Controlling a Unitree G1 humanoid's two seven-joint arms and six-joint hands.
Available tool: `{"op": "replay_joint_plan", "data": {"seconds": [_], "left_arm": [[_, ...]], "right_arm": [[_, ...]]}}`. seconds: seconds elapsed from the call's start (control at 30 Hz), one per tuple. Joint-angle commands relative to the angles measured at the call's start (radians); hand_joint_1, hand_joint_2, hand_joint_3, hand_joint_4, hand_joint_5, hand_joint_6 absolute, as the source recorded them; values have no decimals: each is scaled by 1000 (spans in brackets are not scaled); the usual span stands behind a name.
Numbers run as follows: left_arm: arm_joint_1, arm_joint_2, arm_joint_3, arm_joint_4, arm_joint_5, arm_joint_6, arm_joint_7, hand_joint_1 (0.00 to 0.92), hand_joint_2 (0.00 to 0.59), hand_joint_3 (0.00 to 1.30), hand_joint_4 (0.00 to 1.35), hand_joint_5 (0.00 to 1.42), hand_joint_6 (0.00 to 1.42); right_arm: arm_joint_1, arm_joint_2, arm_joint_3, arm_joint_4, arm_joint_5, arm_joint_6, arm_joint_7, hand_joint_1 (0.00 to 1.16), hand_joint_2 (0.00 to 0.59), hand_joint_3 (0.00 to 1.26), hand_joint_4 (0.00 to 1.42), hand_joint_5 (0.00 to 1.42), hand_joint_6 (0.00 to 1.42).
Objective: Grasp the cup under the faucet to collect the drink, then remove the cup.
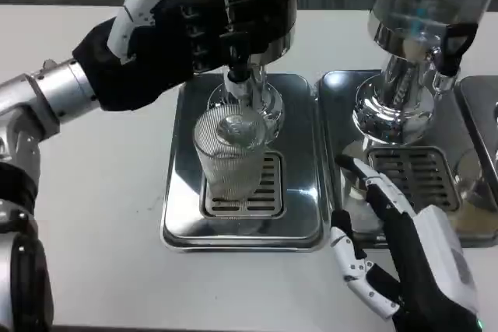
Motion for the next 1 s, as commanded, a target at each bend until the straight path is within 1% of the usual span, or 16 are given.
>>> {"op": "replay_joint_plan", "data": {"seconds": [0.03,0.27,0.53,0.77,1.0], "left_arm": [[15,16,-3,-21,5,-42,-17,0,158,217,121,137,74],[33,21,-13,-34,8,-71,-29,0,158,227,123,138,84],[56,21,-28,-45,8,-66,-59,0,158,227,129,138,87],[71,17,-29,-62,4,-72,-70,0,158,229,132,138,89],[87,20,-36,-93,9,-111,-69,0,158,234,133,138,89]], "right_arm": [[-13,-7,-6,16,20,-4,5,463,521,169,132,94,212],[-28,-13,-12,25,25,-2,13,462,521,169,132,95,212],[-31,-13,-17,33,30,-3,12,457,512,169,132,97,212],[-22,-10,-17,37,40,-3,10,453,509,169,132,97,212],[-21,-12,-20,35,48,0,13,451,508,169,132,97,212]]}}
